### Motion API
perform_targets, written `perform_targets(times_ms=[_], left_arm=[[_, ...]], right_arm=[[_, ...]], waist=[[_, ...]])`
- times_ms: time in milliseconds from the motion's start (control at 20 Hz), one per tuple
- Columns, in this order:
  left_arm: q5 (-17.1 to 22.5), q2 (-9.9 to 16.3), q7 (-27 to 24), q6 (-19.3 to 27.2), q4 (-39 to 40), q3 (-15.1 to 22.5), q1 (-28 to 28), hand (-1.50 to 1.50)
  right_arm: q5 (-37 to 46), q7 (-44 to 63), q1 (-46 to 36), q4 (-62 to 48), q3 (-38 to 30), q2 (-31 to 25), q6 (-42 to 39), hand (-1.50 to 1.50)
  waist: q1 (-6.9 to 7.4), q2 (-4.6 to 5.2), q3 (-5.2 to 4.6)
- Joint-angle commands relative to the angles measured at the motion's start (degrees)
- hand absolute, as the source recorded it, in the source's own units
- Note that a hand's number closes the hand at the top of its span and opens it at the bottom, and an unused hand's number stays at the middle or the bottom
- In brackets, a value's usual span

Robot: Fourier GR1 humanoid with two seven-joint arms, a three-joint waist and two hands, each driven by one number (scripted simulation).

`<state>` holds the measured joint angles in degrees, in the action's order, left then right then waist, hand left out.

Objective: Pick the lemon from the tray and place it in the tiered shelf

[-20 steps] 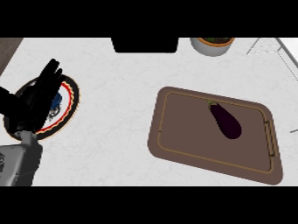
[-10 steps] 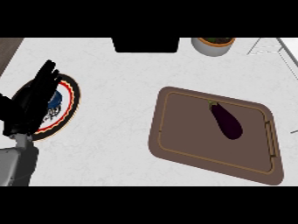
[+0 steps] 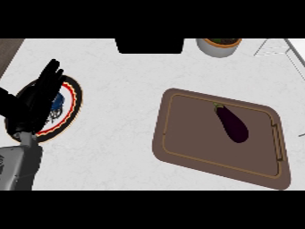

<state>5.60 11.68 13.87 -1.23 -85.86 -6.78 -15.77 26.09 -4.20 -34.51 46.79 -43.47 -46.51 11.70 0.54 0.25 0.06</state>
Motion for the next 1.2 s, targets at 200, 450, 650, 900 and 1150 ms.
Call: perform_targets(times_ms=[200,450,650,900,1150], left_arm=[[-0.8,-1.2,1.0,1.1,-3.1,0.9,2.2,0.0],[-0.7,-0.9,1.1,0.6,-5.0,0.8,3.8,0.0],[0.2,0.0,-0.5,-0.3,-1.8,-1.0,3.2,0.0],[0.3,0.5,-3.1,-0.9,2.0,-2.3,1.2,0.0],[1.5,1.2,-0.6,-1.7,-1.9,-2.5,2.4,0.0]], right_arm=[[-8.8,1.4,0.4,-7.3,-3.4,-10.2,-18.0,-1.5],[-13.1,-1.5,5.6,-13.7,-8.0,-18.0,-25.4,-1.5],[-17.9,-6.4,14.5,-14.9,-14.1,-21.4,-32.8,-1.5],[-21.7,-14.9,20.1,-21.0,-17.9,-24.4,-42.6,-1.5],[-21.6,-23.8,29.0,-20.2,-19.0,-26.8,-46.6,-1.5]], waist=[[-0.34,-0.36,-0.01],[-0.44,-0.27,0.01],[-1.68,-0.43,-0.03],[-1.67,-0.21,0.05],[-1.35,-0.39,0.01]])
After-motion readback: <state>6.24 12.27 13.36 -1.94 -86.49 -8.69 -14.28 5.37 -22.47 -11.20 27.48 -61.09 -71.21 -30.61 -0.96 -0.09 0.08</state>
